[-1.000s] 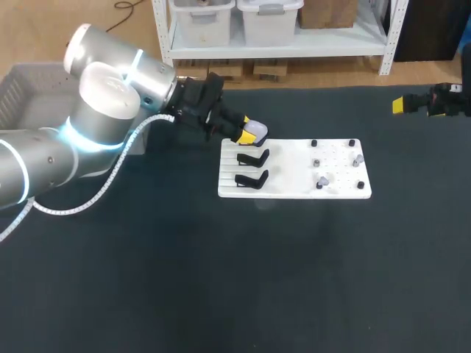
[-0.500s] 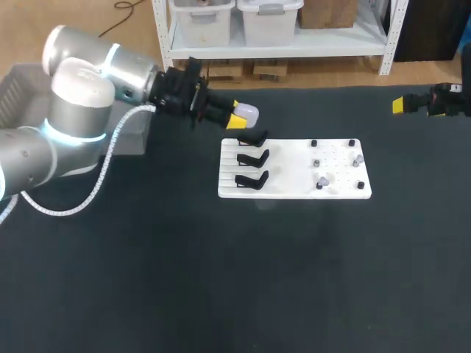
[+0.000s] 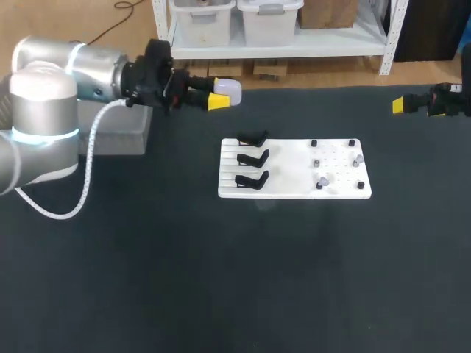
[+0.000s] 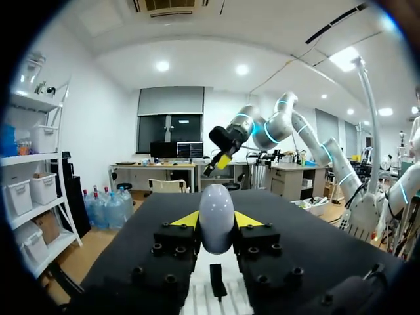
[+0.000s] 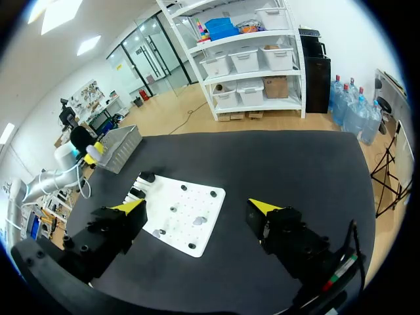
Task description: Pick up each earbud case from the left stands, insert the matching earbuds, close the lid, and place the case in the box.
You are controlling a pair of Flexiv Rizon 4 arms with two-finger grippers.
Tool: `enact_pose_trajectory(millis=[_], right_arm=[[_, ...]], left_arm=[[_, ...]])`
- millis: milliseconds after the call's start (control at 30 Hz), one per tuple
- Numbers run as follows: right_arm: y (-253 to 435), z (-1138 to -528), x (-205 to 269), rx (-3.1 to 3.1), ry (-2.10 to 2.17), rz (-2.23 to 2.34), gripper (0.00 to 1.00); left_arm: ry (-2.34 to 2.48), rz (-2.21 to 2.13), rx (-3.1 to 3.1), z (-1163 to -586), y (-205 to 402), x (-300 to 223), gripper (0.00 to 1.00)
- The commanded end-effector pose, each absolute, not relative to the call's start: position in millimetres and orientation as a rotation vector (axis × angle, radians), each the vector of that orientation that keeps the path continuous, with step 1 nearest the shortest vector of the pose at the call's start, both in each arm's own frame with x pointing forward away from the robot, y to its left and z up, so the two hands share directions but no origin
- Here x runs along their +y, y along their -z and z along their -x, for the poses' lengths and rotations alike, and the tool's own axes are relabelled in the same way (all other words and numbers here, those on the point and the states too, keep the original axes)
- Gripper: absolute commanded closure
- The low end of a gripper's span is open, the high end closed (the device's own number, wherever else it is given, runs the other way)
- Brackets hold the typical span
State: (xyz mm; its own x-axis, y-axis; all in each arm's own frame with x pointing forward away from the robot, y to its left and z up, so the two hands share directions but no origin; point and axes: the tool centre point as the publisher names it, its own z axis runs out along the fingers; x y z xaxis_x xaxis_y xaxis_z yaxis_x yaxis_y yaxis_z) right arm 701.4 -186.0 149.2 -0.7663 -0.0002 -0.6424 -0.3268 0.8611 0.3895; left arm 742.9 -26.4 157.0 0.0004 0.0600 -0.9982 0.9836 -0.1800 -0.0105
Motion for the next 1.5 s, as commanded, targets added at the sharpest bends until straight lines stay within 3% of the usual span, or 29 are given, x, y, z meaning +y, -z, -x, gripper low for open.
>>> enact_pose_trajectory(millis=[33, 933, 1500], right_arm=[[-149.5, -701.1, -186.0, 2.372, -0.646, 0.236, 0.0], [-149.5, -701.1, -186.0, 2.372, -0.646, 0.236, 0.0], [-175.4, -651.7, -92.0, 2.343, -0.684, 0.495, 0.0]], left_arm=[[1.192, -1.267, 1.237, -705.8, -166.9, -13.2, 1.0], [1.209, -1.293, 1.226, -698.4, -167.2, -22.3, 1.0], [1.275, -1.286, 1.198, -689.0, -155.8, -46.3, 1.0]])
